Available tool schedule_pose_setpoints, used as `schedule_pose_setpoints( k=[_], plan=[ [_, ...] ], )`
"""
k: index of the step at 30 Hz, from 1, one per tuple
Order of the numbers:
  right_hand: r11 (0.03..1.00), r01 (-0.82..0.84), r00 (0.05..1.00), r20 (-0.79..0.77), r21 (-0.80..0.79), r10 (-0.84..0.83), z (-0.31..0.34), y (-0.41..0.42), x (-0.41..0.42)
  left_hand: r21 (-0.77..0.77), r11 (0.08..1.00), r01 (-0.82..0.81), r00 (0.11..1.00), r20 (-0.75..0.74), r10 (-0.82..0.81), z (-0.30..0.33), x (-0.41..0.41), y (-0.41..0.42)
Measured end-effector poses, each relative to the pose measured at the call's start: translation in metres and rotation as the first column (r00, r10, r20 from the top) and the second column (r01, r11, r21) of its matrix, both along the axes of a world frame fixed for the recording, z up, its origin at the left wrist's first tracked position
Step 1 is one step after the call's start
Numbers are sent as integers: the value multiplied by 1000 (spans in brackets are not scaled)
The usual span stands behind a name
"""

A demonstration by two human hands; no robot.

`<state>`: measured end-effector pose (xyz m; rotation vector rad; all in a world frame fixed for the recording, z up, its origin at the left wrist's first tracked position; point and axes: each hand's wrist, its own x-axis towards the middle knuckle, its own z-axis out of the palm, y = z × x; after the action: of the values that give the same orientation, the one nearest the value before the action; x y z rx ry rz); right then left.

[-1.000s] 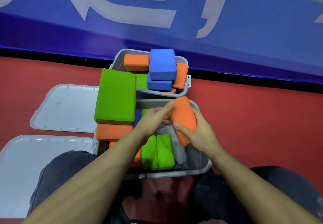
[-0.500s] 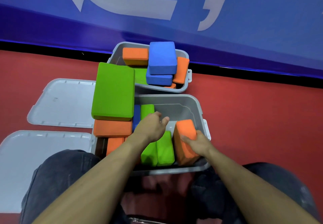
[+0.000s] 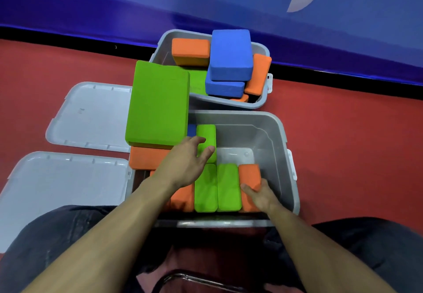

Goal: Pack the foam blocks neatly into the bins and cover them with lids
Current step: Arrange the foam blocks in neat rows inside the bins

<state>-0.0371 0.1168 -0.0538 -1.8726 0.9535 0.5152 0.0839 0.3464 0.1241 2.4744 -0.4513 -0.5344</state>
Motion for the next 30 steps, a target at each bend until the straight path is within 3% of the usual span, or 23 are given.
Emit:
schedule_pose_setpoints(
  k=[3, 5, 7, 9, 11, 15, 18, 20, 24, 30],
  plan=[
    [997, 27, 999, 15, 66, -28, -91, -30, -3, -3, 1000, -25, 1000, 14, 25, -3, 6, 10],
    [996, 62, 998, 18, 68, -63, -93, -30, 0, -18, 998, -64, 998, 7, 64, -1, 9, 15],
    [996, 85, 996, -2, -11, -85, -34, -5, 5, -36, 992, -119, 993, -5, 119, 2, 10, 18],
    [973, 40, 999, 10, -229, -38, 21, 24, 10, -63, 979, -194, 981, 16, 196, 2, 12, 22],
    [925, 13, 987, 155, -379, 50, 53, 46, 19, -87, 949, -302, 946, 96, 309, -1, 16, 29],
    [936, -134, 863, 426, -326, 271, 96, 92, 59, -182, 787, -590, 764, 188, 617, 5, 27, 49],
    [913, -281, 746, 531, -297, 402, 131, 127, 83, -208, 611, -764, 617, 45, 786, 10, 34, 60],
    [887, -359, 701, 543, -291, 462, 147, 140, 93, -165, 551, -818, 569, -99, 816, 10, 40, 62],
    [836, -486, 681, 489, -256, 545, 170, 138, 104, -170, 500, -849, 527, -348, 775, 0, 49, 65],
    [884, -426, 724, 513, -194, 462, 173, 133, 122, -322, 340, -883, 466, -529, 709, -6, 45, 75]
  ],
)
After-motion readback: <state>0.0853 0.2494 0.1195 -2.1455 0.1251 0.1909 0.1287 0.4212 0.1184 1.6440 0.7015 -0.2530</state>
